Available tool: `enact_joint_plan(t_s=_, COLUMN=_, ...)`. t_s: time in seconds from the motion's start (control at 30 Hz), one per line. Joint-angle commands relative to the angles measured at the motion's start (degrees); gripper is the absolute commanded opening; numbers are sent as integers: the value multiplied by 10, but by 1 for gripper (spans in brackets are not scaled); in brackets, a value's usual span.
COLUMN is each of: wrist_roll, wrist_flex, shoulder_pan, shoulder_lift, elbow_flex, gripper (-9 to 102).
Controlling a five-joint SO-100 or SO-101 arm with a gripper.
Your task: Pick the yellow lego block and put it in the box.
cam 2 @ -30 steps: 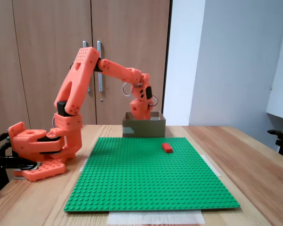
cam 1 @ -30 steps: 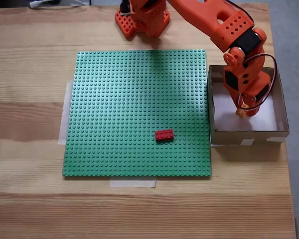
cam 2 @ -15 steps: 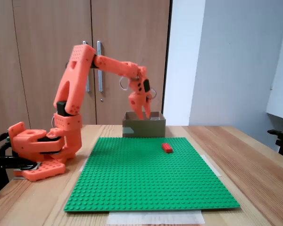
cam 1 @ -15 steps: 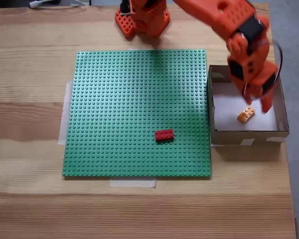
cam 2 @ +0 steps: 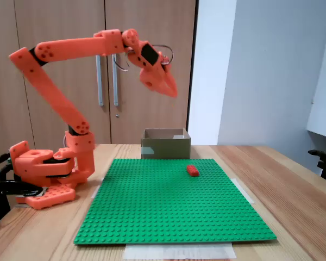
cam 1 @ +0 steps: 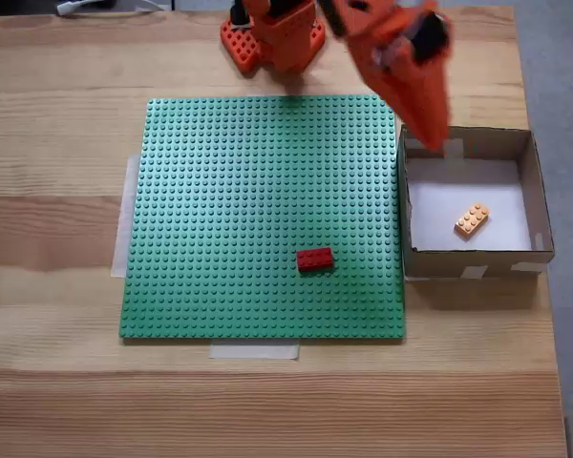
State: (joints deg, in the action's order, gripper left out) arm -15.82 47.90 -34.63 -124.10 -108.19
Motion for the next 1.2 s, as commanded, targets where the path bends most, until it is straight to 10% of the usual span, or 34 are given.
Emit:
enact_joint_plan(t_s=0.0, wrist_roll=14, wrist_flex=-52, shoulder_pan=56, shoulder_lift=-88, elbow_flex=-30, gripper=-1)
enact_joint_plan(t_s=0.27, wrist_roll=121, wrist_flex=-170, shoulder_pan=200, shoulder_lift=-221, elbow_flex=-140, gripper=-1)
enact_joint_plan(t_s=1.17, wrist_roll=154, wrist_flex=-178, shoulder_pan=313, shoulder_lift=-589, elbow_flex=-637, gripper=-1)
